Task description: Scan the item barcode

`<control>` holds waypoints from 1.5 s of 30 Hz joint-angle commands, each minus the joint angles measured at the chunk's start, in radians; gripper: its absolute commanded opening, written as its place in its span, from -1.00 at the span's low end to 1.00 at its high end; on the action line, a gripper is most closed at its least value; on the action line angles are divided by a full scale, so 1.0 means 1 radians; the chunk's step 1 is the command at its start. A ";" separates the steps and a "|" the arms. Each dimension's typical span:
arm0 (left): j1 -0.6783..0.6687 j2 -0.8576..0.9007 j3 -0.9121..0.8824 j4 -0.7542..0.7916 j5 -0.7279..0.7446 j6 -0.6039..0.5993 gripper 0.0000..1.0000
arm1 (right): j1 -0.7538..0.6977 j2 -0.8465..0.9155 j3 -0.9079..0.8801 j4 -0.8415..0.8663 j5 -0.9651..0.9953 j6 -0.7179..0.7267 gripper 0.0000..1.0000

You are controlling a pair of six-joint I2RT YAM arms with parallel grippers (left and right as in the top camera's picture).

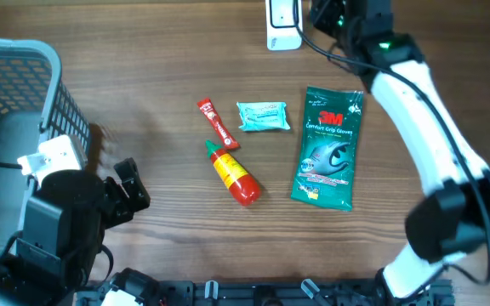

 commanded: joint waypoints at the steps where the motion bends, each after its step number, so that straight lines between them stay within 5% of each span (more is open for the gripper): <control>1: -0.006 0.002 -0.001 0.000 -0.016 -0.013 1.00 | 0.000 0.150 -0.003 0.183 0.027 -0.082 0.02; 11: -0.006 0.002 -0.001 0.000 -0.016 -0.013 1.00 | 0.001 0.516 -0.002 0.907 -0.092 -0.134 0.11; 21: -0.006 0.002 -0.001 0.000 -0.016 -0.013 1.00 | 0.039 0.528 -0.001 0.986 -0.167 -0.235 0.15; 28: -0.006 0.002 -0.001 0.000 -0.016 -0.013 1.00 | -0.060 0.202 -0.001 0.544 -0.096 -0.312 0.09; 33: -0.006 0.002 -0.001 0.000 -0.016 -0.013 1.00 | -0.266 -0.016 -0.001 0.140 0.023 -0.277 0.11; 39: -0.006 0.002 -0.001 0.000 -0.016 -0.013 1.00 | -0.668 0.003 -0.001 -0.279 0.032 -0.270 0.10; 45: -0.006 0.002 -0.001 0.000 -0.016 -0.013 1.00 | -0.933 0.142 -0.001 -0.397 0.029 -0.299 0.10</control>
